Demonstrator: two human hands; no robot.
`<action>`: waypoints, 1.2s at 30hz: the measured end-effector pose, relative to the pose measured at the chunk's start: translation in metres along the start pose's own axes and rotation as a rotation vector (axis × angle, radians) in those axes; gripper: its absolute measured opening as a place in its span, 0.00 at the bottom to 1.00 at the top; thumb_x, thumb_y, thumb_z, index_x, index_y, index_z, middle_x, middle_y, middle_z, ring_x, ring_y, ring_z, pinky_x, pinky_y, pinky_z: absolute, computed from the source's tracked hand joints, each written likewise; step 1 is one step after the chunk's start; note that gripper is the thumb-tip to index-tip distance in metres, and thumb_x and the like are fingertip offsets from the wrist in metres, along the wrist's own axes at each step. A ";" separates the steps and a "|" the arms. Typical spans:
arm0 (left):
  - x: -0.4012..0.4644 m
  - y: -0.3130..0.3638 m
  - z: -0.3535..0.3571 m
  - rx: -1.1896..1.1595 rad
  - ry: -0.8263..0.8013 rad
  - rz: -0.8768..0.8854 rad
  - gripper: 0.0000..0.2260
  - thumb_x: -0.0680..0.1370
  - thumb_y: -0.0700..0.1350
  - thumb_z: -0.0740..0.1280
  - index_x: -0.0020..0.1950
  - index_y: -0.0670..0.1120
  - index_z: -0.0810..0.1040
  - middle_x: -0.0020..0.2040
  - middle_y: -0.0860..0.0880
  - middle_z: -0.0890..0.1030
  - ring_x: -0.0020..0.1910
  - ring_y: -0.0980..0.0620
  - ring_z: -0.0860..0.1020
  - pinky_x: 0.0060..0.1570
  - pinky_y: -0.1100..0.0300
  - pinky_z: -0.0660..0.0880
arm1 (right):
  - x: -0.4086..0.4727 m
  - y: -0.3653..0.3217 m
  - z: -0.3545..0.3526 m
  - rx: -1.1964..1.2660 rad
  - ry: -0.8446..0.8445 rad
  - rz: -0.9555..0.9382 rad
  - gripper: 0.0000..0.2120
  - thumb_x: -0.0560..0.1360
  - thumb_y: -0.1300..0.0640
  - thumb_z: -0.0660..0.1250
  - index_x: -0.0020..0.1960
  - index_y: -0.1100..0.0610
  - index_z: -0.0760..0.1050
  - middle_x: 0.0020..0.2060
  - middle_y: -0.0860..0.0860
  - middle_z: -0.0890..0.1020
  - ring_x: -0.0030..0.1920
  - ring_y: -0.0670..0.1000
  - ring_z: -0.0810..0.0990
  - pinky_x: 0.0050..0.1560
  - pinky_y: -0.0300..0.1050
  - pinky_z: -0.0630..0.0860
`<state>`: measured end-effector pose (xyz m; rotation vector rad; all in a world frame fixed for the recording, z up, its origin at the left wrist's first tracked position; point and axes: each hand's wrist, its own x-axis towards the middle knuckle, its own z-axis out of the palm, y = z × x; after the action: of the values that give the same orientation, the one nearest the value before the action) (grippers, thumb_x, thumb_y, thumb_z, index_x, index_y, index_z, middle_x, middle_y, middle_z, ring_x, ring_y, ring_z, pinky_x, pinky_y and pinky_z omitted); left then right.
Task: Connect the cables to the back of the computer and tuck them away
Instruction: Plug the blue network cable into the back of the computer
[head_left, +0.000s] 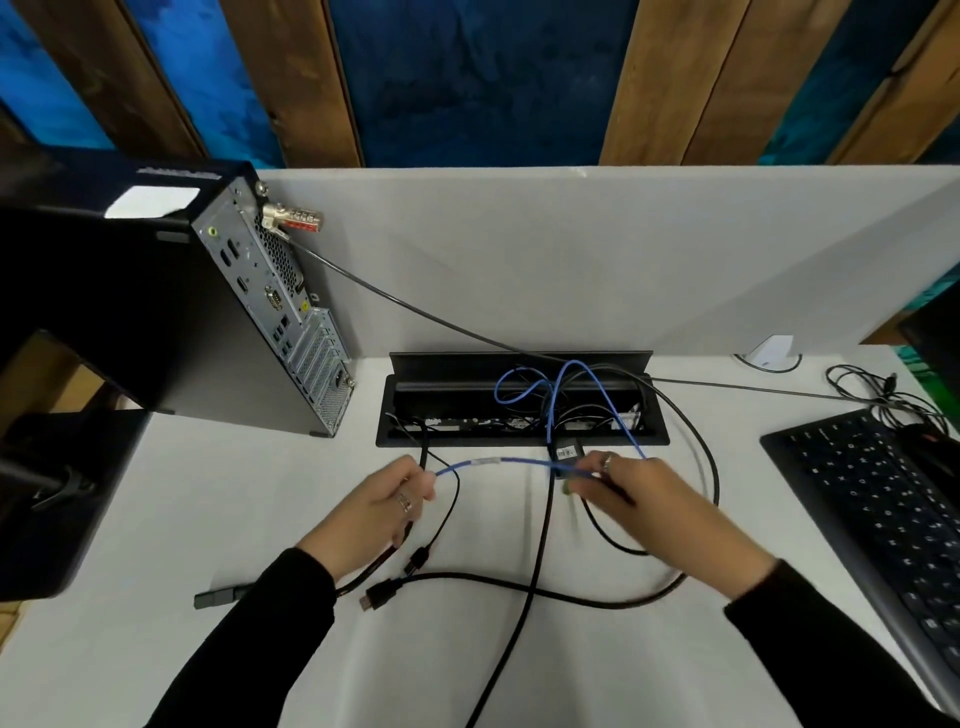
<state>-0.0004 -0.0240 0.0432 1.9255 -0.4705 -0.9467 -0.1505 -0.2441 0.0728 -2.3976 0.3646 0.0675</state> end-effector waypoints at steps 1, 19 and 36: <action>-0.001 0.002 -0.005 -0.013 0.038 0.004 0.11 0.81 0.41 0.56 0.40 0.44 0.72 0.29 0.54 0.67 0.27 0.56 0.65 0.32 0.62 0.67 | -0.004 0.008 -0.010 -0.009 -0.006 0.015 0.09 0.77 0.47 0.60 0.43 0.49 0.76 0.26 0.46 0.72 0.29 0.43 0.71 0.32 0.38 0.64; -0.003 0.042 -0.016 -0.798 0.379 0.198 0.09 0.79 0.43 0.59 0.54 0.45 0.78 0.36 0.55 0.81 0.29 0.59 0.69 0.37 0.67 0.77 | -0.008 0.048 -0.071 -0.316 0.245 -0.062 0.16 0.76 0.37 0.54 0.33 0.42 0.68 0.20 0.46 0.71 0.25 0.49 0.69 0.37 0.35 0.64; 0.012 0.038 -0.017 -0.306 0.496 0.288 0.09 0.78 0.41 0.62 0.51 0.52 0.80 0.36 0.59 0.83 0.36 0.66 0.76 0.39 0.74 0.74 | 0.021 0.019 -0.023 -0.171 0.015 -0.079 0.07 0.76 0.46 0.59 0.52 0.44 0.71 0.27 0.44 0.71 0.27 0.47 0.71 0.31 0.36 0.67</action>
<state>0.0222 -0.0412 0.0759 1.6769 -0.2788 -0.3132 -0.1364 -0.2779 0.0749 -2.5797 0.2809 0.0468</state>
